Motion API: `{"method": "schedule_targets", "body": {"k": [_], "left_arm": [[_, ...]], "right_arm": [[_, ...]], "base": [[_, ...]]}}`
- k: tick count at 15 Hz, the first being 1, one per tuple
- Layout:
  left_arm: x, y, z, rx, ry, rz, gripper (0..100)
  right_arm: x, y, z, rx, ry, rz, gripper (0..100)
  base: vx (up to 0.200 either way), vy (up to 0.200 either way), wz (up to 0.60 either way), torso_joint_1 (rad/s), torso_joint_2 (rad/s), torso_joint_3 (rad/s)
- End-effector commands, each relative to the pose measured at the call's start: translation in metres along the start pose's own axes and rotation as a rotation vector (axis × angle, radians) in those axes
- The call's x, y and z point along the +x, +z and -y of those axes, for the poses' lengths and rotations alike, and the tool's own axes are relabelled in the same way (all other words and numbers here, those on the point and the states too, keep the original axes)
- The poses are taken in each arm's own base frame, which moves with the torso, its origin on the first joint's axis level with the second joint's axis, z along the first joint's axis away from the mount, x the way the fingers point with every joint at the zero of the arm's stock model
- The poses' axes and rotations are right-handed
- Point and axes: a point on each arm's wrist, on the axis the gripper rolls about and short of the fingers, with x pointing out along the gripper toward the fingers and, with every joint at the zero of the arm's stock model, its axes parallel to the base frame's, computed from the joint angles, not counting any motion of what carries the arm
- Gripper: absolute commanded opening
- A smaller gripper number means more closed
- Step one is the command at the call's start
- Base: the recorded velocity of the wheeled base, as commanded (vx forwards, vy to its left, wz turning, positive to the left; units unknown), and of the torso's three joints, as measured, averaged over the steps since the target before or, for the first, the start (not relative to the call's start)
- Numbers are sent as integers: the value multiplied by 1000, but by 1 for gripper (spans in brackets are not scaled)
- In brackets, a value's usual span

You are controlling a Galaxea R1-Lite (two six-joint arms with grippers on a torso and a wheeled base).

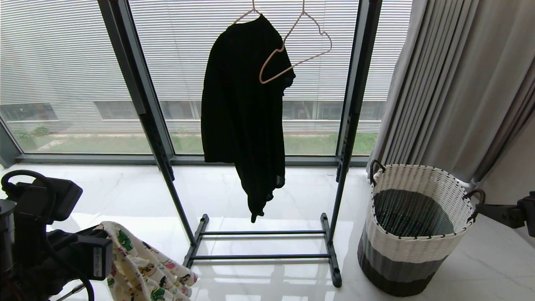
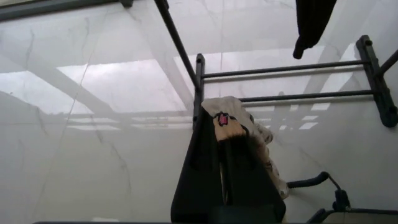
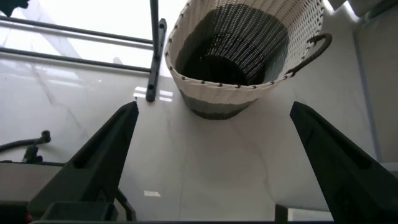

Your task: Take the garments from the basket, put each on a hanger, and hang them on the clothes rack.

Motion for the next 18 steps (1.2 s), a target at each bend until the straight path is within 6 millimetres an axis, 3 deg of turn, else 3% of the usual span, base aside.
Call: {"method": "schedule_targets", "body": {"k": [1, 14, 18], "left_arm": [[-5, 1, -3, -13, 8, 24, 0], [-5, -2, -3, -11, 9, 18, 0], [-9, -9, -4, -9, 7, 14, 0]], "right_arm": [[2, -1, 0, -1, -1, -6, 100], [7, -5, -1, -4, -2, 9, 100], [6, -5, -1, -2, -2, 14, 100]], "base": [[0, 0, 0, 0, 0, 0], [0, 200, 0, 3, 1, 3], [0, 0, 0, 0, 0, 0]]}}
